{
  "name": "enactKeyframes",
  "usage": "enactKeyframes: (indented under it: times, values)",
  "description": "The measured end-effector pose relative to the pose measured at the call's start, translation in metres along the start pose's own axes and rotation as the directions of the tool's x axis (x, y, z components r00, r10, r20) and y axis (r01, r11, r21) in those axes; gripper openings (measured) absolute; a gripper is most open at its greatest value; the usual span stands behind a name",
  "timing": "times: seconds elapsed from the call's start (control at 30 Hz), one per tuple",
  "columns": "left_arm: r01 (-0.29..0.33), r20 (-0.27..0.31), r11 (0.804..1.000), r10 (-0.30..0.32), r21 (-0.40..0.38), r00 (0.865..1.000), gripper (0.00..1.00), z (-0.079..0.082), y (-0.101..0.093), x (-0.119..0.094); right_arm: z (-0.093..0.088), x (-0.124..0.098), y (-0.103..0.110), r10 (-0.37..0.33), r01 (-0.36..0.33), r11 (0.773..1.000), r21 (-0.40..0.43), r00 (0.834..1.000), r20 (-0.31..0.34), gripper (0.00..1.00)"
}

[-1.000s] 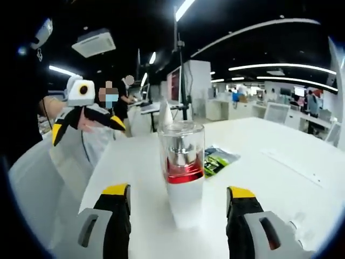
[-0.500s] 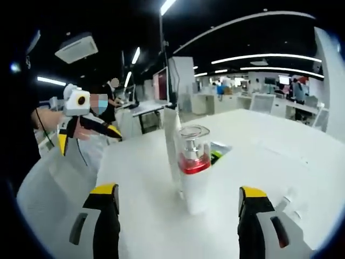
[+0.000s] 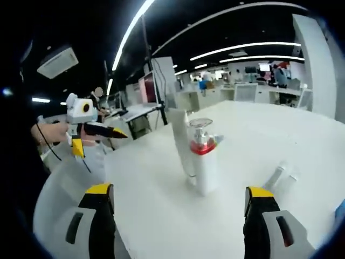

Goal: Arrange the skincare products in the storage area until every visible bottle or jar stands upright without overlapping.

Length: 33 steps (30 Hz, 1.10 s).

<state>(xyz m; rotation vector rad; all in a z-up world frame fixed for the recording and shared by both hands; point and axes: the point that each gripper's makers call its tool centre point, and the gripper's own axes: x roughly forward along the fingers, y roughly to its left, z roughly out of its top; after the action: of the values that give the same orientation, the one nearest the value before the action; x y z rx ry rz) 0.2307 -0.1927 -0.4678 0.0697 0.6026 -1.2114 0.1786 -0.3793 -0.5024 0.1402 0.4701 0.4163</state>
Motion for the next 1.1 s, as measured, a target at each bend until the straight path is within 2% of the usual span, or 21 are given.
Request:
enactKeyframes:
  times: [0.13,0.27,0.3,0.4,0.57,0.73,0.93,1.1]
  values:
    - [-0.003,-0.020,1.000,0.003,-0.005,1.000,0.99,-0.003,0.001,0.001,-0.005,-0.010,0.008,-0.031,0.031,1.000,0.002,0.999,-0.009,0.99]
    - [-0.002,-0.069,1.000,0.000,-0.024,0.998,0.99,-0.014,0.000,0.001,-0.014,-0.019,0.015,-0.063,0.063,0.998,0.014,0.998,-0.030,0.99]
    - [-0.021,-0.083,0.999,0.019,-0.024,0.996,0.99,-0.018,0.002,0.000,-0.017,-0.022,0.015,-0.074,0.075,0.997,0.033,0.996,-0.042,0.99]
    - [-0.014,-0.083,1.000,0.013,-0.011,0.996,0.99,-0.019,0.000,-0.003,-0.024,-0.030,0.023,-0.072,0.076,0.995,0.062,0.995,-0.070,0.99]
    - [-0.021,-0.081,1.000,0.019,-0.022,0.997,0.99,-0.021,0.004,-0.008,-0.029,-0.040,0.024,-0.094,0.101,0.989,0.107,0.993,-0.066,0.99]
    - [-0.027,-0.075,0.999,0.025,-0.022,0.997,0.99,-0.022,0.008,-0.011,-0.038,-0.041,0.031,-0.079,0.087,0.993,0.076,0.991,-0.106,0.99]
    - [-0.011,-0.098,1.000,0.010,-0.009,0.995,0.99,-0.026,0.008,-0.011,-0.031,-0.042,0.028,-0.097,0.104,0.990,0.093,0.992,-0.082,0.99]
    - [-0.002,-0.102,1.000,0.001,-0.011,0.995,0.99,-0.025,0.008,-0.008,-0.034,-0.042,0.024,-0.104,0.114,0.989,0.096,0.989,-0.103,0.99]
